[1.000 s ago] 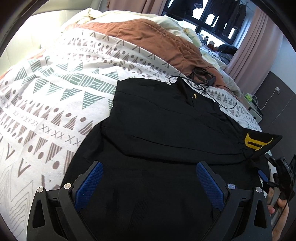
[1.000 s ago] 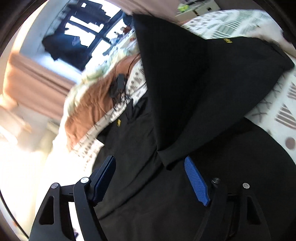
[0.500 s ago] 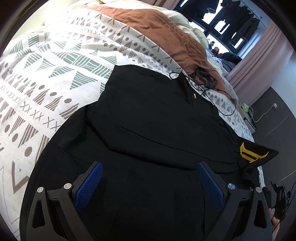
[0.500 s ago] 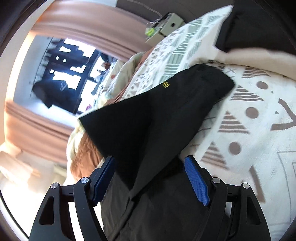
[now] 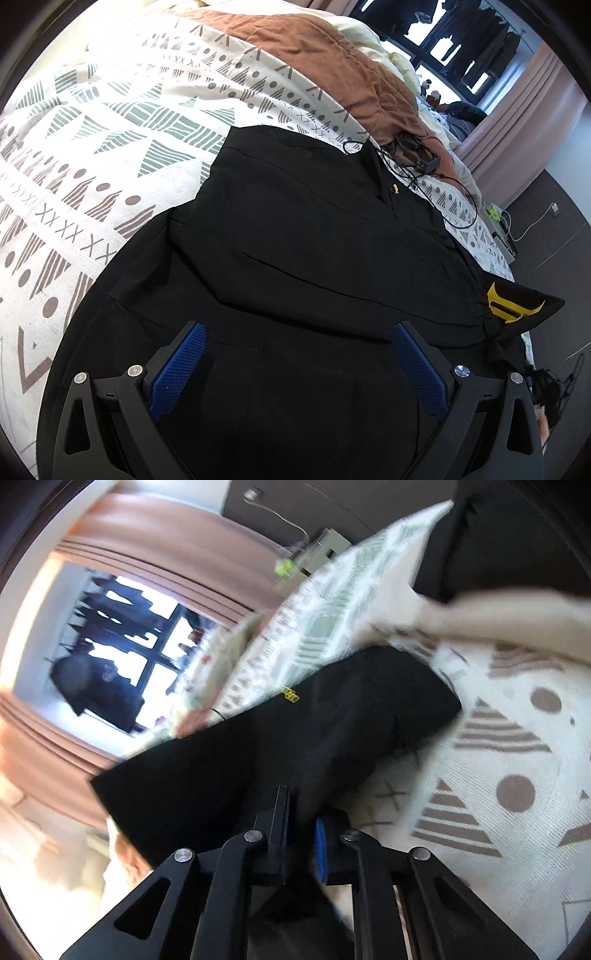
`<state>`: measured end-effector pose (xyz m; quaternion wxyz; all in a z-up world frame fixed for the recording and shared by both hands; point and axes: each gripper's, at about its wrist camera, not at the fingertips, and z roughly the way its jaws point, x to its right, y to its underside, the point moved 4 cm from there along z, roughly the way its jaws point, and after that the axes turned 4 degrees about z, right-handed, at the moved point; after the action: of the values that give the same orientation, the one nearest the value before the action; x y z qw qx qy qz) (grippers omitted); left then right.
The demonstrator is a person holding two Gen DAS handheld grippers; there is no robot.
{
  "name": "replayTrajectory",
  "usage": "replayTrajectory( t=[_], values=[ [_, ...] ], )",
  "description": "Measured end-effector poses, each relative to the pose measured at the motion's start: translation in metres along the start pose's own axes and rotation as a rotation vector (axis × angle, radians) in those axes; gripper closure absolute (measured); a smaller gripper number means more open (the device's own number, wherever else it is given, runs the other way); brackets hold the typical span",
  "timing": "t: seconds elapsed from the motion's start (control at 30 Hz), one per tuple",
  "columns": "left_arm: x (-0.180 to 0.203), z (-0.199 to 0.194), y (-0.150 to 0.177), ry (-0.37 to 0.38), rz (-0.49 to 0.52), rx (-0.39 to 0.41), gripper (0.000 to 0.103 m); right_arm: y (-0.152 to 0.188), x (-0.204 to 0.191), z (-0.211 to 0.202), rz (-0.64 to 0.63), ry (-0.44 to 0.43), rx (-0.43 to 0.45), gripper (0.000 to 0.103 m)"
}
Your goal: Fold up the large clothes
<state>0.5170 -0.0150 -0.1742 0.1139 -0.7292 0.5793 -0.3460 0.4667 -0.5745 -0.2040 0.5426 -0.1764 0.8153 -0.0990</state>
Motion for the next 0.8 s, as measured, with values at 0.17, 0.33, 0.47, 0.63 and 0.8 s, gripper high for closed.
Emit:
replayTrajectory(
  t=[0.17, 0.33, 0.47, 0.63, 0.8],
  values=[
    [-0.006, 0.000, -0.001, 0.012, -0.027, -0.002, 0.002, -0.001, -0.054, -0.024, -0.099, -0.072, 0.071, 0.093],
    [-0.013, -0.008, -0.003, 0.029, -0.048, 0.007, 0.002, 0.030, -0.113, -0.031, -0.219, -0.152, 0.053, 0.094],
    [-0.021, -0.015, -0.005, 0.046, -0.072, 0.015, 0.002, 0.063, -0.157, -0.025, -0.309, -0.210, 0.016, 0.094],
    [-0.035, -0.024, -0.009, 0.067, -0.104, 0.020, 0.002, 0.110, -0.195, 0.002, -0.373, -0.253, -0.058, 0.094],
    [-0.058, -0.035, -0.015, 0.068, -0.147, 0.037, 0.002, 0.162, -0.222, 0.032, -0.434, -0.273, -0.136, 0.094]
  ],
)
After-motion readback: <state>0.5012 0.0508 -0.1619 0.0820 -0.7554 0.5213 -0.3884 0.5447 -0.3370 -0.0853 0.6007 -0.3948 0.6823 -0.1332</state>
